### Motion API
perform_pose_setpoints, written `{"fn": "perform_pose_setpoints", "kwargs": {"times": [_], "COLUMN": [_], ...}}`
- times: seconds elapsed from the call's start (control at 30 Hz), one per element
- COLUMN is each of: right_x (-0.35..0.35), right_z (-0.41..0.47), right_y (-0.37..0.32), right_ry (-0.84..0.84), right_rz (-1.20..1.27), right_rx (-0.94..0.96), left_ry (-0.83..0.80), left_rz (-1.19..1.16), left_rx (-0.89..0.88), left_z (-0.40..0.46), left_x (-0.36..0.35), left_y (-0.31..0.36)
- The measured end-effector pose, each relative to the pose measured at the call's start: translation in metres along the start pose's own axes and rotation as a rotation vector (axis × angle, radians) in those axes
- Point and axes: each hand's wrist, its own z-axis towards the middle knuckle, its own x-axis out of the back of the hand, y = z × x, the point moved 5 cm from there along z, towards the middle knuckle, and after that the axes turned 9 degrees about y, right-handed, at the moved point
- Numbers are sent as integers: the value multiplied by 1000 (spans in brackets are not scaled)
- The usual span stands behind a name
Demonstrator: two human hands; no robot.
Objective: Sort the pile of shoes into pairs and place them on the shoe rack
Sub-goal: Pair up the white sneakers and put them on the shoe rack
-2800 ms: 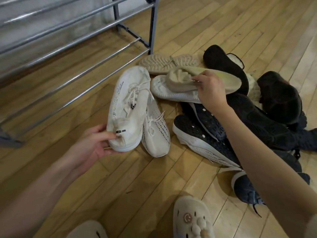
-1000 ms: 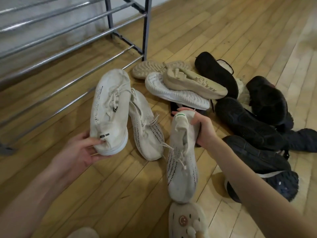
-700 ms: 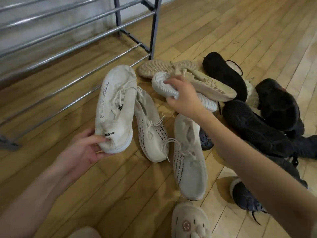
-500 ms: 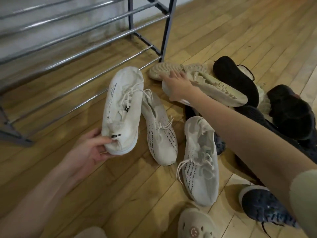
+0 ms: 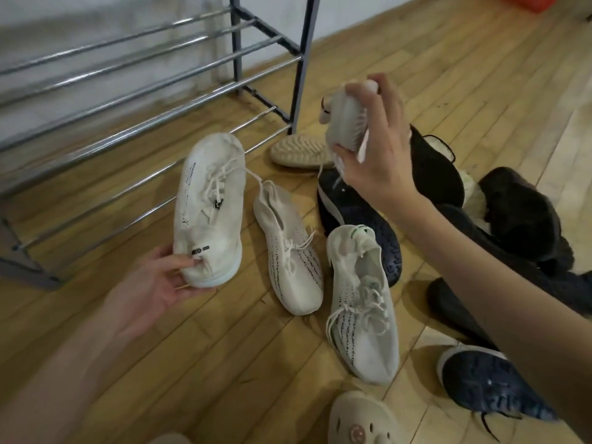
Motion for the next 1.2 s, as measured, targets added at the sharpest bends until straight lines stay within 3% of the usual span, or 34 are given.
{"fn": "perform_pose_setpoints", "kwargs": {"times": [0.13,0.23,0.37,0.57,0.63,0.87,1.2], "right_x": [27,16,-7,-35,-41,-57,-156], "right_z": [-3,-35,-98,-147,-146,-119,-82], "right_y": [-17,-19,-13,-5,-4,-27,-98], "right_ry": [357,432,316,-225,-318,-164,-273], "right_rz": [221,278,308,142,84,269,448], "right_rx": [-110,-318,-676,-763,-764,-793,-894], "left_ry": [-6,-10,48,57,60,106,381], "left_rz": [-2,-13,18,34,11,-98,-320], "left_rx": [-1,-3,-5,24,33,-28,-160], "left_z": [-1,-3,-5,-5,-3,-4,8], "left_x": [2,5,17,29,31,43,114], "left_y": [-3,-4,-6,-16,-20,-13,10]}}
